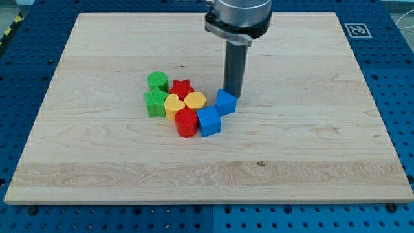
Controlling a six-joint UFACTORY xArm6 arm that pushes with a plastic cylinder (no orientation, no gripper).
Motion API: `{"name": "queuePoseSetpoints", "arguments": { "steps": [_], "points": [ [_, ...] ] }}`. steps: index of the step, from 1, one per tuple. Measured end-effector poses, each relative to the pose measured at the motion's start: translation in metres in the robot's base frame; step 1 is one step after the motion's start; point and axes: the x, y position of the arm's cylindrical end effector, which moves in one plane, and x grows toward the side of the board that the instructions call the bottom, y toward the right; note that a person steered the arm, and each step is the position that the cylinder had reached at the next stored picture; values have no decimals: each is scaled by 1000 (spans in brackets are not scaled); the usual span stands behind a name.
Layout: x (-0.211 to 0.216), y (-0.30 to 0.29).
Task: Point your arm to green star
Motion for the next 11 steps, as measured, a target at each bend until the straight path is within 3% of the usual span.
{"name": "queuePoseSetpoints", "arguments": {
  "steps": [1,3,5,9,11],
  "points": [
    [2,-25],
    [-62,-42],
    [-81,-101],
    [2,-193],
    [53,-190]
  ]
}}
